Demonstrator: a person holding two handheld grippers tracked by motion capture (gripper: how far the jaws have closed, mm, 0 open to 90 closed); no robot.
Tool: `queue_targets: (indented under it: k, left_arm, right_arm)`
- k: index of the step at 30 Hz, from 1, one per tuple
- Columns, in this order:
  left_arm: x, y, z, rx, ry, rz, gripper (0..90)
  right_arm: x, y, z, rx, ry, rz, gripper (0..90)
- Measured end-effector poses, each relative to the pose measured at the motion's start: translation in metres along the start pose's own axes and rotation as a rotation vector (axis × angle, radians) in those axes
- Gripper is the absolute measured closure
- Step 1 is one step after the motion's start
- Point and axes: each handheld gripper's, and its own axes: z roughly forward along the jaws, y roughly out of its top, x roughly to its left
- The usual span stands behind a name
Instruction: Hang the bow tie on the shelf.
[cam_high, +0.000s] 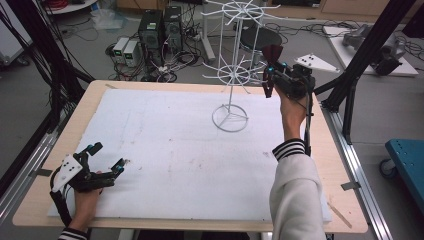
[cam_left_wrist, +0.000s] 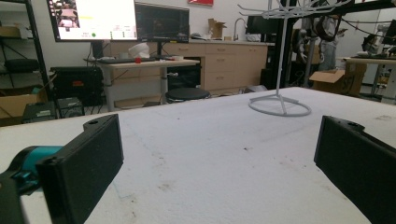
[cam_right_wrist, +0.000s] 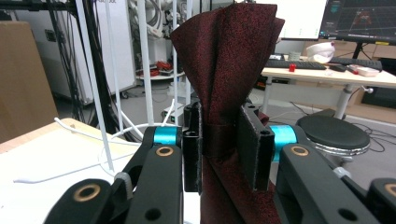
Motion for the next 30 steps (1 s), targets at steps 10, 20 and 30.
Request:
queue_targets:
  k: [10, 20, 30]
  left_arm:
    - [0.000, 0.000, 0.000, -0.001, 0.001, 0.000, 1.7]
    - [0.000, 0.000, 0.000, -0.002, 0.000, -0.001, 1.7]
    - [0.000, 0.000, 0.000, -0.001, 0.001, 0.000, 1.7]
  right_arm:
    - [0.007, 0.000, 0.008, -0.003, 0.007, 0.009, 72.9]
    - [0.016, -0.003, 0.017, 0.015, 0.029, 0.004, 72.9]
    - [0.024, -0.006, 0.023, 0.045, 0.047, 0.011, 72.9]
